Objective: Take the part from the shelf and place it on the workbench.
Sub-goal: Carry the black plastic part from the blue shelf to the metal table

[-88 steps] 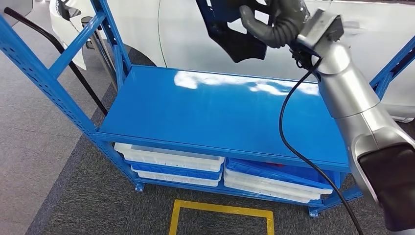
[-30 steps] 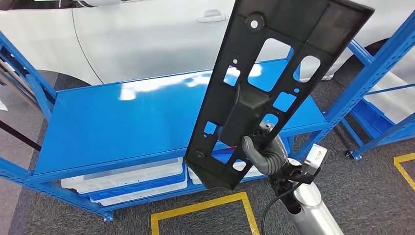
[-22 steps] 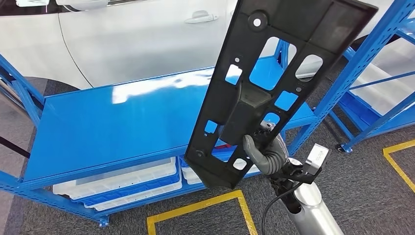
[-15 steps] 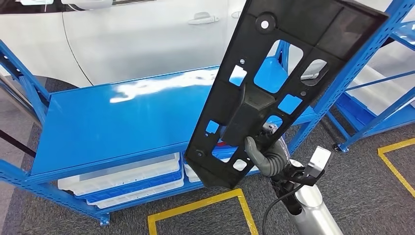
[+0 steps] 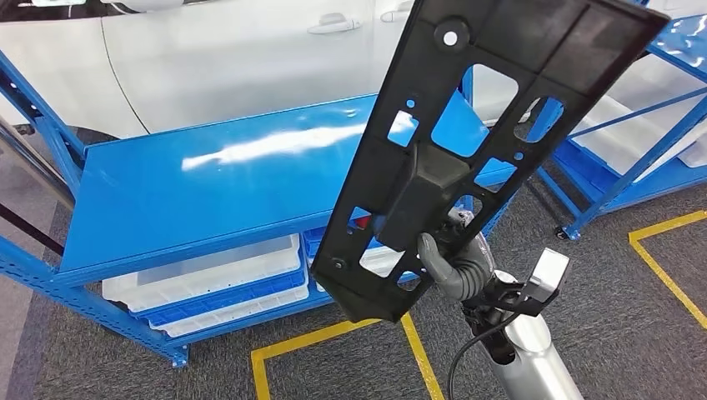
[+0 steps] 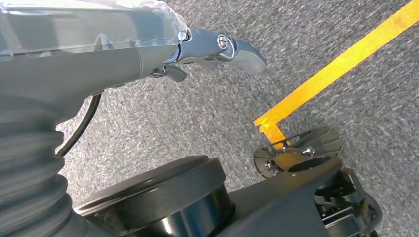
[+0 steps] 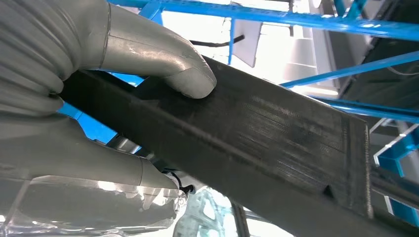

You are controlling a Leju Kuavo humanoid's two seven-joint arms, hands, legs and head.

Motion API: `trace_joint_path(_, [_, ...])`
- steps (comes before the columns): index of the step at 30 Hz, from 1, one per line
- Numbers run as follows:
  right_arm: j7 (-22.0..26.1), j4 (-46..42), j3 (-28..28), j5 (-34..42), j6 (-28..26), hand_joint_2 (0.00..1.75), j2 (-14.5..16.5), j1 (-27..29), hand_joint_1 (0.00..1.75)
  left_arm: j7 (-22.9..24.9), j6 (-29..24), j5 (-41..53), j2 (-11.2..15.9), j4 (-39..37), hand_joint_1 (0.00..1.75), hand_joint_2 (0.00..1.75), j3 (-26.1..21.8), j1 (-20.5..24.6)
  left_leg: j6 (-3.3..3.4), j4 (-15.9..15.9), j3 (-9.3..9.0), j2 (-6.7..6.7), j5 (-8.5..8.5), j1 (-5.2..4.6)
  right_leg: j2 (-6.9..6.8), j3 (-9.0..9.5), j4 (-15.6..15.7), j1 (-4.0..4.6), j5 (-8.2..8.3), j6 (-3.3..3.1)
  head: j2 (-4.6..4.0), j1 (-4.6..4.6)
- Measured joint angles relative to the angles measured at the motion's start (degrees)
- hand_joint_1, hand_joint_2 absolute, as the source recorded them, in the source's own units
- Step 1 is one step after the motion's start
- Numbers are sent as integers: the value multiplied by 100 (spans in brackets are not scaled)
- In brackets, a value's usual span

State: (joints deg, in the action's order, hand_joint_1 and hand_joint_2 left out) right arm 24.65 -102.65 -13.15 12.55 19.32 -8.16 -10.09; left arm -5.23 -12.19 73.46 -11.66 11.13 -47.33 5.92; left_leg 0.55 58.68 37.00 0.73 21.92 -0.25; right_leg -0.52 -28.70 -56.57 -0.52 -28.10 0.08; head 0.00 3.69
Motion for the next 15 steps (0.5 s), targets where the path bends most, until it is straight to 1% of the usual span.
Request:
trace_joint_path(1, [-1,-1,1,0,4,175,14,-7,175,-2,-1,-6,2,0,0,175,-3,2,-29,146,55,-11,187,-2,-9,-65,26,-16,80,-44,0,0])
trace_joint_path(2, [-1,-1,1,0,8,175,28,-14,175,-3,-1,-12,4,0,0,175,-8,9,-51,402,123,-22,474,1,-16,-145,39,-28,159,-75,0,0])
trace_joint_path(3, [-2,-1,2,-1,14,175,39,-21,175,-7,-1,-20,4,0,0,175,-13,18,-70,744,190,-30,799,2,-13,-242,38,-26,234,-93,0,0])
trace_joint_path(4, [-2,0,2,-1,19,175,49,-25,175,-9,-1,-22,5,0,0,175,-19,27,-85,1111,239,-32,1053,8,-11,-342,32,-24,309,-95,0,0])
trace_joint_path(5, [-2,1,2,-1,26,175,56,-29,175,-11,-1,-25,5,0,0,175,-25,32,-97,1412,247,-32,1173,16,-9,-445,22,-22,382,-90,0,0])
trace_joint_path(6, [-4,2,2,-1,32,175,63,-35,175,-13,-1,-27,5,0,0,175,-30,33,-107,1574,191,-33,1155,26,-8,-550,6,-24,453,-78,0,1])
trace_joint_path(7, [-5,2,2,-1,34,175,71,-42,175,-11,-1,-28,5,0,0,175,-32,33,-114,1542,58,-33,1023,39,-7,-649,-14,-27,515,-63,0,1])
trace_joint_path(8, [-7,3,2,-1,36,175,78,-53,175,-9,-1,-30,7,0,0,175,-34,27,-120,1294,-179,-35,855,56,-3,-747,-42,-31,575,-41,0,1])
trace_joint_path(9, [-9,3,2,-1,36,175,85,-66,175,-7,-1,-31,9,0,0,175,-36,18,-124,898,-473,-50,779,74,3,-833,-76,-34,628,-14,0,2])
trace_joint_path(10, [-9,2,2,1,36,175,88,-82,175,-6,-1,-31,10,0,0,175,-38,5,-116,443,-778,-74,791,76,11,-903,-111,-31,676,18,0,1])
trace_joint_path(11, [-9,2,3,2,36,175,91,-97,175,-7,-1,-31,11,0,0,175,-39,-11,-98,90,-993,-98,846,74,16,-947,-131,-27,729,53,0,1])
trace_joint_path(12, [-9,2,3,3,36,175,94,-113,175,-9,-1,-31,10,0,0,175,-40,-24,-73,-115,-1101,-120,923,66,21,-971,-139,-20,781,90,0,1])
trace_joint_path(13, [-9,3,4,4,37,175,95,-128,175,-12,-1,-30,10,0,0,175,-42,-36,-32,-186,-1119,-126,931,48,24,-981,-131,-19,840,128,0,0])
trace_joint_path(14, [-9,5,4,4,39,175,96,-138,175,-13,-1,-31,9,-1,0,175,-43,-48,17,-167,-1067,-115,884,49,27,-991,-117,-27,883,166,0,0])
trace_joint_path(15, [-9,8,4,4,40,175,97,-148,175,-13,-1,-32,9,-1,0,175,-46,-53,67,-167,-1017,-96,826,49,33,-1027,-142,-38,840,199,0,0])
